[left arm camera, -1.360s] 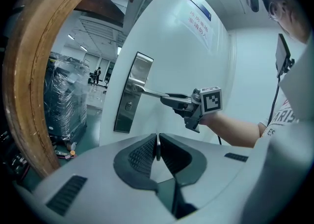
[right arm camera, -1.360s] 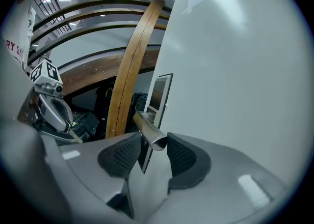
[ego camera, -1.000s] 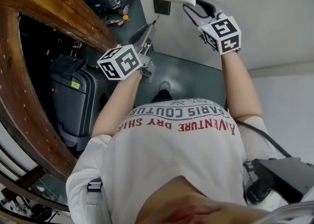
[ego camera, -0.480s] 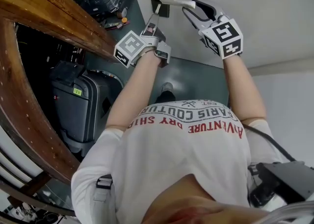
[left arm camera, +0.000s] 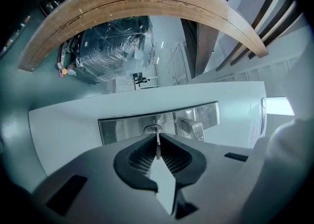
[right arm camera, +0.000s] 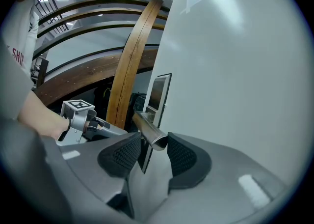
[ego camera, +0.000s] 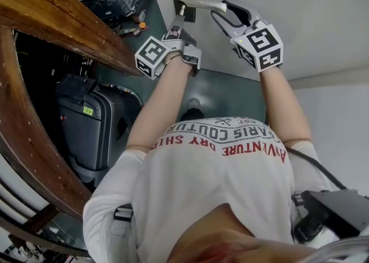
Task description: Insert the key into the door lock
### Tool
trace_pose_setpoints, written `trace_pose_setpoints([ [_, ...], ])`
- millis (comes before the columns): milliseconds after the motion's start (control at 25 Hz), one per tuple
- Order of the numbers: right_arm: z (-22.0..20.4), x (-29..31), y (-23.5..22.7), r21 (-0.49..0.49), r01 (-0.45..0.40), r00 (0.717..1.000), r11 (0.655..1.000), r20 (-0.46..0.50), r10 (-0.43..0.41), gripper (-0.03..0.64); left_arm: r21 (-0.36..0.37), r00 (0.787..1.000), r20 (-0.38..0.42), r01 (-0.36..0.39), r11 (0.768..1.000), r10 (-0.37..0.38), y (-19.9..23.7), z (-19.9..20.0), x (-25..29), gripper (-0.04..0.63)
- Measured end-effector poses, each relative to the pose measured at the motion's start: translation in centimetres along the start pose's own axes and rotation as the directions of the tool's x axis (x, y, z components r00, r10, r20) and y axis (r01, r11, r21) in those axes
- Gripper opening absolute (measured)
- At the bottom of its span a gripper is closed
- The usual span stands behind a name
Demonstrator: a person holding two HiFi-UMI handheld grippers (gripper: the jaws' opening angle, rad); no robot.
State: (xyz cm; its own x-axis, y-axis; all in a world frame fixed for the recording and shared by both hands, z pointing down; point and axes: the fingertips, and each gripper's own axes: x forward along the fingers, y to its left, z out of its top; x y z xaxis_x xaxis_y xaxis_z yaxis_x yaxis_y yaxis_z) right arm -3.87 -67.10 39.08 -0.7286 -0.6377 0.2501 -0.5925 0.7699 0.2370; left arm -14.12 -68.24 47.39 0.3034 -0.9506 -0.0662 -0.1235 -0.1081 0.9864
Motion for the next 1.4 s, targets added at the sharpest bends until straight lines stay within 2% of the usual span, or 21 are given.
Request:
trace_pose_setpoints([
  [920, 0.1, -0.2, 0.2, -0.035, -0.017, 1.000, 0.999, -0.019, 0.016, 0.152, -0.129, 0.997, 0.068, 0.040, 0.991, -0.031, 0.2, 0.4, 2.8, 0.023],
  [1200, 0.3, -0.2, 0.2, -0.039, -0.023, 0.999, 0.999, -0.023, 0.022, 0.150, -0.117, 0.996, 0.084, 0.053, 0.992, -0.043, 0.0, 0.5, 3.0, 0.023],
  [1400, 0.4, -0.1, 0.3, -0.029, -0.011, 1.000, 1.000, -0.011, 0.010, 0.152, -0.081, 0.995, 0.061, 0.089, 0.993, -0.084, -0.4, 0.4, 3.2, 0.023],
])
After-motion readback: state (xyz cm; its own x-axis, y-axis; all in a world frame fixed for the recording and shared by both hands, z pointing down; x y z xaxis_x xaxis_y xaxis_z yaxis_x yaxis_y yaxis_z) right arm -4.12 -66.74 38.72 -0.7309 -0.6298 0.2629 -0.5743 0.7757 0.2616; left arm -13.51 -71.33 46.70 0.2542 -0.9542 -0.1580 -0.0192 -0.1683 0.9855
